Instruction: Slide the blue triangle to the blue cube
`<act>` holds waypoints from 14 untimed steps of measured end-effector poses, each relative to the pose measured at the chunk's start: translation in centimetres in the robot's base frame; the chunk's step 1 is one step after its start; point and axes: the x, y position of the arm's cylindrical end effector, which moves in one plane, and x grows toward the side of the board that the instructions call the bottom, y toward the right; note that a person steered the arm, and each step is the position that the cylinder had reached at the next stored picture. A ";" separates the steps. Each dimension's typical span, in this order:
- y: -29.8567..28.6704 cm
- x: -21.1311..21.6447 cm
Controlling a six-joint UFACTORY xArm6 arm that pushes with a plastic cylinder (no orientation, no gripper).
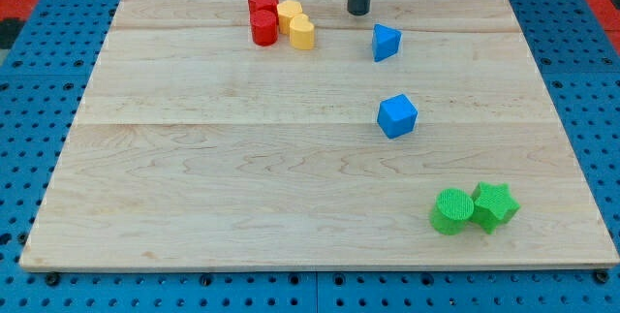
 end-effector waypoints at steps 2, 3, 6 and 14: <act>4.8 0.0; 6.1 0.0; 8.0 0.0; -0.9 10.4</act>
